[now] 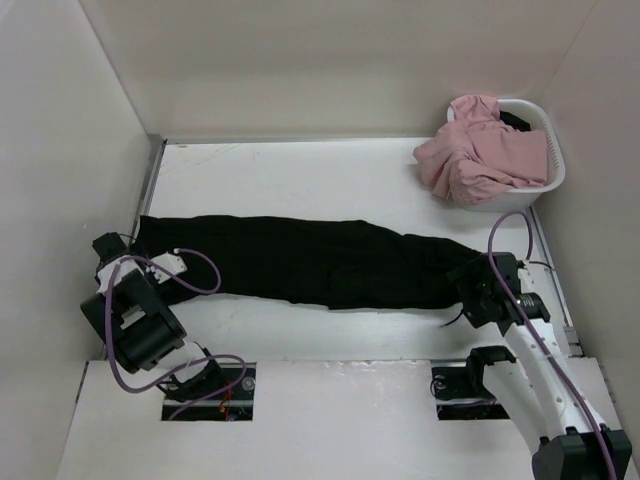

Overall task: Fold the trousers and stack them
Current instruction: Fold the trousers

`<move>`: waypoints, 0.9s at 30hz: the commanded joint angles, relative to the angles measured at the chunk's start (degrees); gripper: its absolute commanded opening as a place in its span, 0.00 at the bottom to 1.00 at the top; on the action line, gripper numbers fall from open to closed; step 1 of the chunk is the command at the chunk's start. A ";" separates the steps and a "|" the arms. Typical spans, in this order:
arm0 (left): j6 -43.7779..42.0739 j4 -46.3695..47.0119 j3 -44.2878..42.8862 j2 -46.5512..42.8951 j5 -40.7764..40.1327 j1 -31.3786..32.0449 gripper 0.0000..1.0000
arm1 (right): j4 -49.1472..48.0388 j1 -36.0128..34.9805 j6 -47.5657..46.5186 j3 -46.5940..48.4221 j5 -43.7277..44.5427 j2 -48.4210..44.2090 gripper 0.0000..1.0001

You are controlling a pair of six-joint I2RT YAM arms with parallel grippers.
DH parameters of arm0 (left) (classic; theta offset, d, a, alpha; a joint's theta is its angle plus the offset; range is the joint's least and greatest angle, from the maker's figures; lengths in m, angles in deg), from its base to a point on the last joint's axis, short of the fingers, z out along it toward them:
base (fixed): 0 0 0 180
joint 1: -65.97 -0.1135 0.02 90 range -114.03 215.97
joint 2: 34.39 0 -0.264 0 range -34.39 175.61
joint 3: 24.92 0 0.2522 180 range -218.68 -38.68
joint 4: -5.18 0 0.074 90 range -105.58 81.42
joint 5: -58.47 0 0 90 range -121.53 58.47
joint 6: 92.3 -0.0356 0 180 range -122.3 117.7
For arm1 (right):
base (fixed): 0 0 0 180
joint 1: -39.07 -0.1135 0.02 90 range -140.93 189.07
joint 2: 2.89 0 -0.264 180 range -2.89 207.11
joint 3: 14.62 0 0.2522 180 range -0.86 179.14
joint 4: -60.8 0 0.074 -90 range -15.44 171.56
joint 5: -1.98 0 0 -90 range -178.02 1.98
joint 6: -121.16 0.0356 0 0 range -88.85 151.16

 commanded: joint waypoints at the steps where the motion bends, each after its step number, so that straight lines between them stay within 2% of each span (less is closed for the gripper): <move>1: -1.44 3.61 -0.89 2.97 -2.05 -1.07 0.47 | -6.36 0.32 1.70 0.09 -2.51 3.41 1.00; 4: -0.64 6.07 -0.99 4.91 -2.23 -2.21 0.26 | -8.38 0.23 1.00 0.62 -2.43 6.23 1.00; 7: -0.47 8.88 -0.11 5.00 -1.53 -2.92 0.11 | -11.02 1.72 -1.37 1.85 -2.17 7.90 0.99; 10: 0.23 13.62 0.95 3.43 0.31 -3.10 0.04 | -11.90 3.74 -3.31 2.38 -2.51 10.62 0.73; 13: 1.29 18.02 1.56 0.53 2.07 -2.83 0.02 | -13.66 4.36 -4.45 2.46 -2.78 11.34 0.26; 14: 1.47 18.38 1.39 -0.61 2.60 -2.75 0.02 | -13.49 4.45 -4.63 2.90 -2.52 11.34 0.15; 16: 2.08 18.30 0.69 -2.81 4.44 -2.74 0.02 | -13.14 5.15 -5.68 3.61 -2.52 11.77 0.03; 17: 2.17 18.21 0.34 -3.69 5.14 -2.57 0.02 | -12.87 5.68 -6.38 3.87 -2.78 12.30 0.00; 23: 3.14 17.25 -2.91 -6.86 5.76 0.15 0.03 | -11.12 6.82 -9.99 7.29 -1.55 12.66 0.00; 27: 5.76 19.26 -8.52 -5.12 6.03 3.84 0.05 | -11.11 9.19 -12.44 11.68 -1.20 15.02 0.00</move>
